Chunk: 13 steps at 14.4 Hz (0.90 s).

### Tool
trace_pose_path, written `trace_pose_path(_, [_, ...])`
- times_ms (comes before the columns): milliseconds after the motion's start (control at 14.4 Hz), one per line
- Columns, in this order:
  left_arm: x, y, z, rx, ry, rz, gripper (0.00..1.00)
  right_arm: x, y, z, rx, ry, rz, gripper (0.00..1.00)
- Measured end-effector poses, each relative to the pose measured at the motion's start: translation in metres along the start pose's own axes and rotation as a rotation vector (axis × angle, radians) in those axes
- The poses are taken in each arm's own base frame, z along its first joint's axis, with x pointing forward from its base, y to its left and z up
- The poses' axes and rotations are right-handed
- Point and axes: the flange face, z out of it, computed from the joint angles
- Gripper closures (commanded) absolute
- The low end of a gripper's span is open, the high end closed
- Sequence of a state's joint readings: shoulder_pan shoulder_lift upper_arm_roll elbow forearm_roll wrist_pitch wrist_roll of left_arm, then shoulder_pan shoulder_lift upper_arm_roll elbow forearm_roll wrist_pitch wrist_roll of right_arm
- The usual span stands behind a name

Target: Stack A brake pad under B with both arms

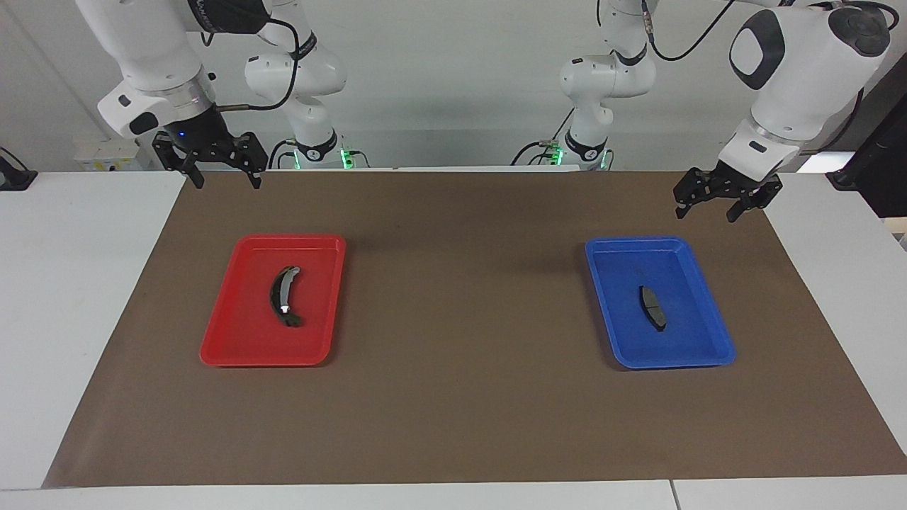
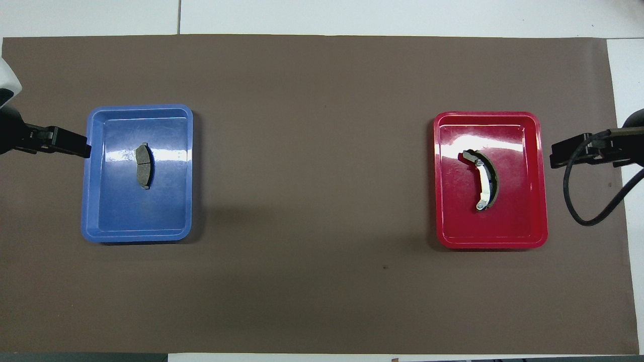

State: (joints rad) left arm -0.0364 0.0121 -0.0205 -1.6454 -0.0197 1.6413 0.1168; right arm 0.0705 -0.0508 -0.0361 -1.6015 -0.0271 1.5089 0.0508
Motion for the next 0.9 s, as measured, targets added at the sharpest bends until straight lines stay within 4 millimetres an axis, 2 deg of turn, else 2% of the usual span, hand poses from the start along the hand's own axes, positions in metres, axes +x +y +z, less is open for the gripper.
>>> trace_pose_path(624, [-0.0008,0.0007,0.0068,-0.002,-0.015,0.001,0.01,0.0008,0.0008,-0.0003,0.0,0.003,0.002,0.0])
trace_pose_path(901, [0.0,0.0005,0.0089,-0.001,-0.01,0.001,0.01,0.0027,0.0005,0.0057,0.001,0.004,0.001,0.0])
